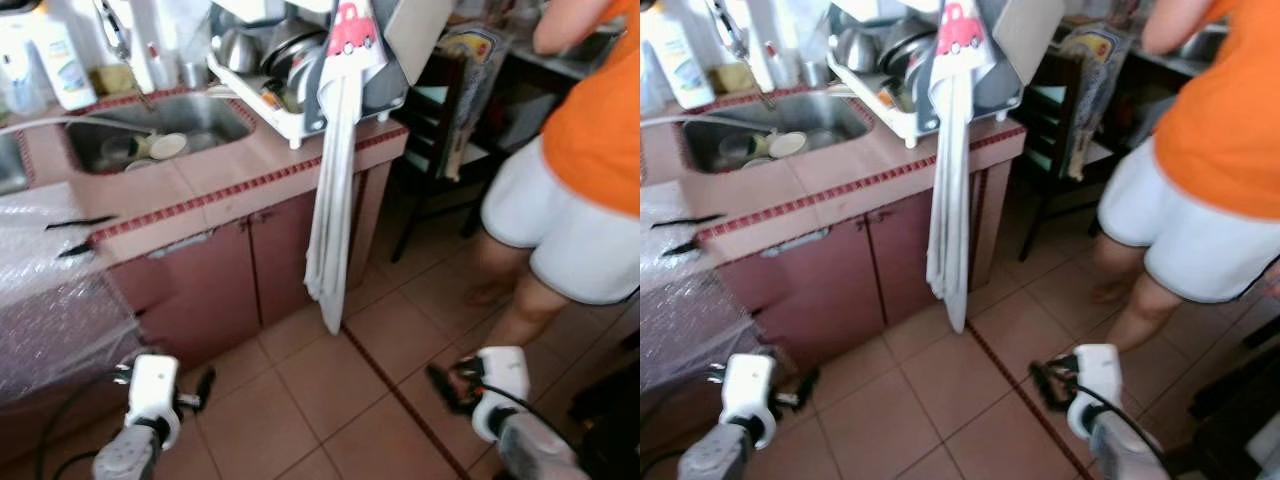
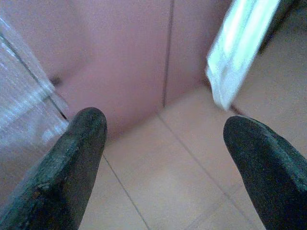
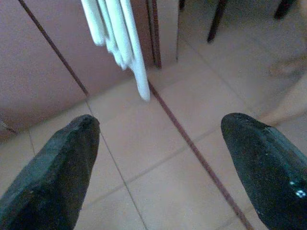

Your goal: Kitchen organization

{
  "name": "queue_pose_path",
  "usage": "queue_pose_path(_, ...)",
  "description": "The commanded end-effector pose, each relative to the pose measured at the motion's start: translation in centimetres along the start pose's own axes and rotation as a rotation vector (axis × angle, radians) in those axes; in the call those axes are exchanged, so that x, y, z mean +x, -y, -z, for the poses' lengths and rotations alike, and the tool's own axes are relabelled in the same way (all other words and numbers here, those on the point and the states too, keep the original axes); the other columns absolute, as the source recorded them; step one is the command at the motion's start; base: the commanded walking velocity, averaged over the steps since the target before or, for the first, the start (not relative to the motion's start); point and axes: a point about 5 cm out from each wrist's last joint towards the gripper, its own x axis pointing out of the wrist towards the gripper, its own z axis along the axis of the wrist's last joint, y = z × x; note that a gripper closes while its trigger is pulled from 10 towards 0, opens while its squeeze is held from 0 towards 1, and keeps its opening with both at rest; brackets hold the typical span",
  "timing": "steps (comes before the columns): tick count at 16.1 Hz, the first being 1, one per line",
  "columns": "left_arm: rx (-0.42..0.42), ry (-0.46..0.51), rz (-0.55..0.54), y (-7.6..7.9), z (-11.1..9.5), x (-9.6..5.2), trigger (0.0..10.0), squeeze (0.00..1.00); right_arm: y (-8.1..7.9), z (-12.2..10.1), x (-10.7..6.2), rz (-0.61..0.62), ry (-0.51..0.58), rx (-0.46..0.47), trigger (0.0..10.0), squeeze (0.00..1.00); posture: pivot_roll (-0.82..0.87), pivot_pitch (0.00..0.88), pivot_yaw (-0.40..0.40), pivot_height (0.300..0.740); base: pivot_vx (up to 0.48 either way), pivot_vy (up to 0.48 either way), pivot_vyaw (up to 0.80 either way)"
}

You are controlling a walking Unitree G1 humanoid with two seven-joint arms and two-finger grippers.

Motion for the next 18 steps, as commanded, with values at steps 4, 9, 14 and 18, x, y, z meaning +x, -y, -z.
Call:
queue_pose_path(4, 0.055, 0.150, 0.001, 0.1, -4.0, -1.1, 10.0, 0.00, -0.1, -4.0, -2.7, -0.001, 0.110, -0.066, 10.0, 0.00, -0.07, 0.000, 0.028, 0.740, 0.000, 0.000, 0.00)
queue_pose_path(9, 0.066, 0.189, -0.024, 0.4, -4.6, -1.9, 10.0, 0.00, -1.3, -7.9, -3.6, 0.082, 0.252, -0.086, 10.0, 0.00, -0.07, 0.000, -0.002, 0.740, 0.000, 0.000, 0.00)
queue_pose_path(14, 0.064, 0.247, -0.041, 0.9, -7.2, -1.7, 10.0, 0.00, -3.8, -8.6, -2.5, 0.115, 0.290, -0.020, 10.0, 0.00, -0.06, 0.004, -0.004, 0.740, 0.000, 0.000, 0.48)
queue_pose_path(18, 0.031, 0.267, -0.066, 1.5, -8.4, -1.4, 10.0, 0.00, -4.6, -9.6, -1.9, 0.101, 0.303, -0.015, 10.0, 0.00, -0.05, 0.001, -0.023, 0.740, 0.000, 0.000, 0.80)
